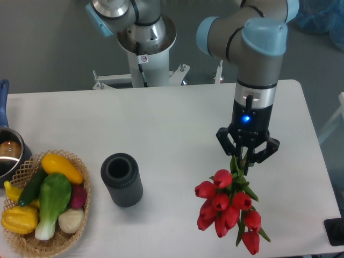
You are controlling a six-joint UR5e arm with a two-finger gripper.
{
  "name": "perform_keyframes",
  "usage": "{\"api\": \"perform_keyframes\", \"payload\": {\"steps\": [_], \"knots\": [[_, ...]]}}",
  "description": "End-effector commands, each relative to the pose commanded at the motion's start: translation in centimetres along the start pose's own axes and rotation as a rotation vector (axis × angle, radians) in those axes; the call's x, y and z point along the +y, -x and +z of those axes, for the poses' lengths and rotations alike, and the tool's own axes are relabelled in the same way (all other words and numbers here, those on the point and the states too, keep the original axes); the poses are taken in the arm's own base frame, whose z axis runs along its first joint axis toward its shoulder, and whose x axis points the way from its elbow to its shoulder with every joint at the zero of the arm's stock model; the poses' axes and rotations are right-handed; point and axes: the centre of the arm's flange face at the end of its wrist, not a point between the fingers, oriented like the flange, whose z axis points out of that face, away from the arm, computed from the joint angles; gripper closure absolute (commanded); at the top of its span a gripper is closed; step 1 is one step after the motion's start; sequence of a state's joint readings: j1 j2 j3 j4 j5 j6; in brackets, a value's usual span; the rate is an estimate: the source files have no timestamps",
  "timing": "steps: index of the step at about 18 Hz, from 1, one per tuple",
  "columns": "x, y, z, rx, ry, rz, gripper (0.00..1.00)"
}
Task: Pick up the flowers from the table
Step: 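Lift the red tulip bunch up off the table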
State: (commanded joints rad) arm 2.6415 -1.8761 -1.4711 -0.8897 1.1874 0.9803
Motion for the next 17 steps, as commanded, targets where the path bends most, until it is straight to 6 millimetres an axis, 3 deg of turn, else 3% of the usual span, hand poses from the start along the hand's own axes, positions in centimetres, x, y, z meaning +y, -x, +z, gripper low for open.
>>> {"api": "perform_keyframes", "payload": {"steps": [17], "knots": [[0.55, 0.70, -0.69, -0.011, -0.004, -0.015, 0.91]]}}
